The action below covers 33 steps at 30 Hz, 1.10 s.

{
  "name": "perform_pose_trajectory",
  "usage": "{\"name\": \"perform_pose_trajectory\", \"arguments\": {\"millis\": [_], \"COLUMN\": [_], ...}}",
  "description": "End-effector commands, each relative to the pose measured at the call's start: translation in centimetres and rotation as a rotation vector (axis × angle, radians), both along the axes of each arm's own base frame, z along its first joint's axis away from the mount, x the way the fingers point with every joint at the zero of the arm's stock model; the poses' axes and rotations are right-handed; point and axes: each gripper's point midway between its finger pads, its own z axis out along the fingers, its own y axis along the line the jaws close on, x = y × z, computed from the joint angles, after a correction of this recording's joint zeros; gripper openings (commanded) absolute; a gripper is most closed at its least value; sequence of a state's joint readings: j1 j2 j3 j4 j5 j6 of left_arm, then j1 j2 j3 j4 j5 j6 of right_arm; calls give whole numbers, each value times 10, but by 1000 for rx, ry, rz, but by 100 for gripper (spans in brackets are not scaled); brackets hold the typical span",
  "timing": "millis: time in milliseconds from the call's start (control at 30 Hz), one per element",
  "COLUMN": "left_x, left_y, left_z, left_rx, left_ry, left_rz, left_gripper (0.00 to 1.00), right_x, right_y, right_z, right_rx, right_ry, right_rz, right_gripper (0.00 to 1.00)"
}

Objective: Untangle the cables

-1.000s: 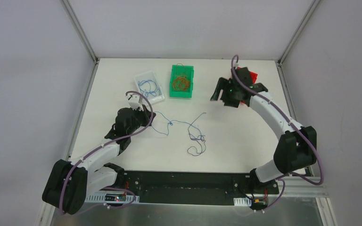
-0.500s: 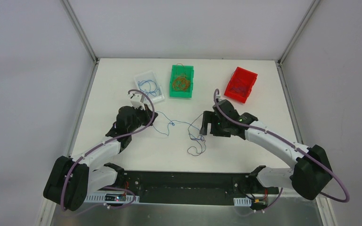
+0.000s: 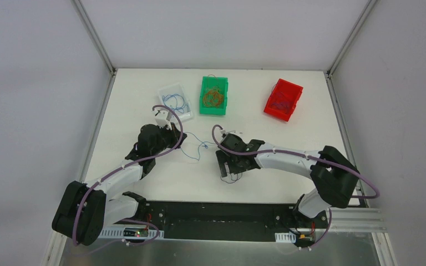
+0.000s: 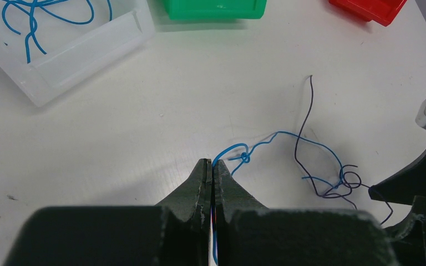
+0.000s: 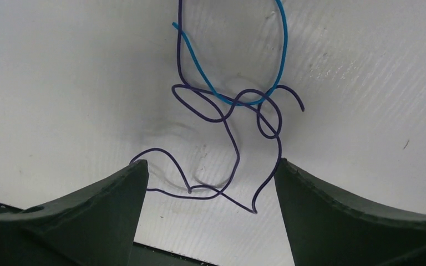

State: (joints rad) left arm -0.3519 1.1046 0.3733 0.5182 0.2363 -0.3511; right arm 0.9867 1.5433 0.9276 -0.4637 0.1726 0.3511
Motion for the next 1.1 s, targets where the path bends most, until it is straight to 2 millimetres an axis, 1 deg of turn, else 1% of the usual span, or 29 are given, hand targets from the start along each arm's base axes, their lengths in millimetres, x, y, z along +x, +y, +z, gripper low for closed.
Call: {"name": "perform_pose_trajectory", "arguments": {"millis": [0, 100, 167, 200, 233, 367, 500, 633, 800, 967, 1067], "left_x": [10, 10, 10, 9, 9, 10, 8, 8, 8, 8, 5], "left_y": [-8, -7, -8, -8, -8, -9, -7, -5, -5, -7, -16], "left_z": [30, 32, 33, 32, 32, 31, 32, 34, 34, 33, 35], "left_rx": [-24, -26, -29, -30, -30, -30, -25, -24, -25, -26, -35], "left_ry": [-91, -96, -96, -95, -93, -91, -99, -108, -106, -101, -100], "left_rz": [-31, -29, -31, -30, -30, -37, -31, -23, -24, -31, -86], "left_gripper": [0, 0, 0, 0, 0, 0, 0, 0, 0, 0, 0], "right_x": [5, 4, 5, 5, 6, 6, 8, 15, 30, 38, 41], "right_y": [-3, -11, -15, -16, -18, -22, -31, -48, -79, -100, -102], "right_z": [-4, -6, 0, 3, 7, 27, 58, 103, 161, 204, 229], "right_rx": [-75, -110, -103, -96, -89, -38, 44, 147, 243, 266, 293], "right_ry": [-36, -48, -67, -75, -91, -133, -178, -267, -387, -454, -489], "right_rz": [13, 3, -7, -10, -16, -33, -73, -136, -235, -275, -273], "right_gripper": [77, 42, 24, 14, 0, 0, 0, 0, 0, 0, 0]}}
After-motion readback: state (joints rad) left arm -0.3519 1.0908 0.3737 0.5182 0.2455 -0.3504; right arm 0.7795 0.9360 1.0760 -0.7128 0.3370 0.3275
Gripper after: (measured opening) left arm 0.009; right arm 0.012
